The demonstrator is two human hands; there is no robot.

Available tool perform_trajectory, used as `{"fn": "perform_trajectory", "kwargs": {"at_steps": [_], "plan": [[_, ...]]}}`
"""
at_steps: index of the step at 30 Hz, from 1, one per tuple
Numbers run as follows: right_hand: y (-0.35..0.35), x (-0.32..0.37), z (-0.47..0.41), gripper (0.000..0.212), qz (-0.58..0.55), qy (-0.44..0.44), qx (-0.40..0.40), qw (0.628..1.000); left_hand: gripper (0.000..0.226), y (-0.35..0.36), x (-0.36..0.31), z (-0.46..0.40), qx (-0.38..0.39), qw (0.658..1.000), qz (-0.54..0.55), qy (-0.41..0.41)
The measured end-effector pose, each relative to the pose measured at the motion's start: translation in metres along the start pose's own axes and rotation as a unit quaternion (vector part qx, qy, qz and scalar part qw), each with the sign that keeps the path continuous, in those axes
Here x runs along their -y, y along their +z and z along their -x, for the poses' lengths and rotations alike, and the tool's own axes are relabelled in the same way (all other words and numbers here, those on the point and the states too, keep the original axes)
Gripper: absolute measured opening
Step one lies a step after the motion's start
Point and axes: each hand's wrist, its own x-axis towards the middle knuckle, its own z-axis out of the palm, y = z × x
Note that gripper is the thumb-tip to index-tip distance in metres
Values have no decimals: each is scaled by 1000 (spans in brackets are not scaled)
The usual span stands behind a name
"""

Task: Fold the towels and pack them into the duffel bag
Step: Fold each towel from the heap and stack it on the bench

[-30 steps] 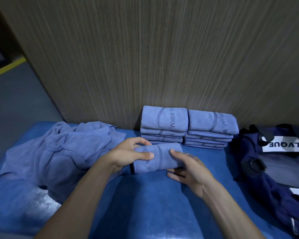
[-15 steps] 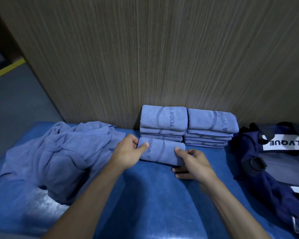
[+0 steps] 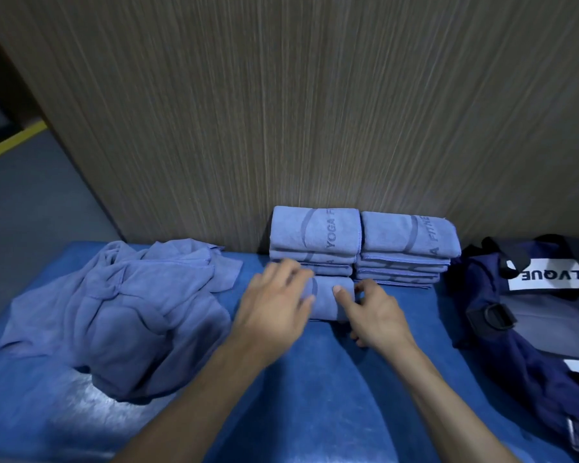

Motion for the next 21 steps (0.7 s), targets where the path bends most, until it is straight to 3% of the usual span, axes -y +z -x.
{"fn": "perform_trajectory", "kwargs": {"at_steps": [2, 5, 14, 16, 18, 21], "plan": [[1, -1, -1, 55, 18, -4, -6, 1000, 51, 20, -6, 11, 51, 996, -45, 51], [1, -1, 0, 48, 57, -16, -28, 998, 66, 33, -5, 27, 104, 987, -110, 45], [3, -6, -7, 52, 42, -18, -10, 999, 66, 27, -5, 43, 109, 986, -120, 41], [4, -11, -10, 49, -8, -15, -3, 1000, 56, 22, -3, 39, 68, 996, -58, 3], [5, -15, -12, 44, -80, -4, -5, 997, 42, 12, 1, 33, -14, 996, 21, -90], [10, -15, -11, 45, -151, -3, -27, 988, 32, 2, 10, 24, -56, 959, 135, -242]]}}
